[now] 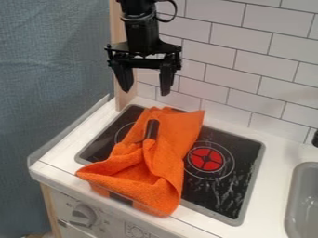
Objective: Move the cloth to the right of the stove
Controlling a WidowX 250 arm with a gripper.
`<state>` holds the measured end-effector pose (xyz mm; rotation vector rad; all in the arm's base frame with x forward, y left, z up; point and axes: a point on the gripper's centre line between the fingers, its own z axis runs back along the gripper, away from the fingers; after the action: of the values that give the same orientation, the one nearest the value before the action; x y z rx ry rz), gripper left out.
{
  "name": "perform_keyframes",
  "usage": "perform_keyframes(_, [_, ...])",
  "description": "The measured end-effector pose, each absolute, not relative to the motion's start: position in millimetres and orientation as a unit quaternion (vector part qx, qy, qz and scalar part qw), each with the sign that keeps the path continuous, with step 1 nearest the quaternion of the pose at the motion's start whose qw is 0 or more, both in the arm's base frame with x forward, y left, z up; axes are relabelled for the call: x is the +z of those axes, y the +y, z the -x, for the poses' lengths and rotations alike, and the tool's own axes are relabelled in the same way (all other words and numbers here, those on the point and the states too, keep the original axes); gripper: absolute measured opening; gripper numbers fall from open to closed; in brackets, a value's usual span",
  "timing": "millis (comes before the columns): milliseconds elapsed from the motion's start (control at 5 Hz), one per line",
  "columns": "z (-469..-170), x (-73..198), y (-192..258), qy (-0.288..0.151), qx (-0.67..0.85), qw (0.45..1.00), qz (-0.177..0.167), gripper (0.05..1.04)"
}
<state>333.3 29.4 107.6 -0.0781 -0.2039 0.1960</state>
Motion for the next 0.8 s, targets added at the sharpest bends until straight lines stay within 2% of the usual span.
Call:
perform_keyframes(200, [-331,96,28,-0.083,0.098,0.991,0.038,0.999])
perform_keyframes(400, [-336,53,31,-0.028,0.102,0.994,0.015,0.999])
perform_keyframes(800, [-347,2,30,0.003,0.092,0.996,0.02,0.999])
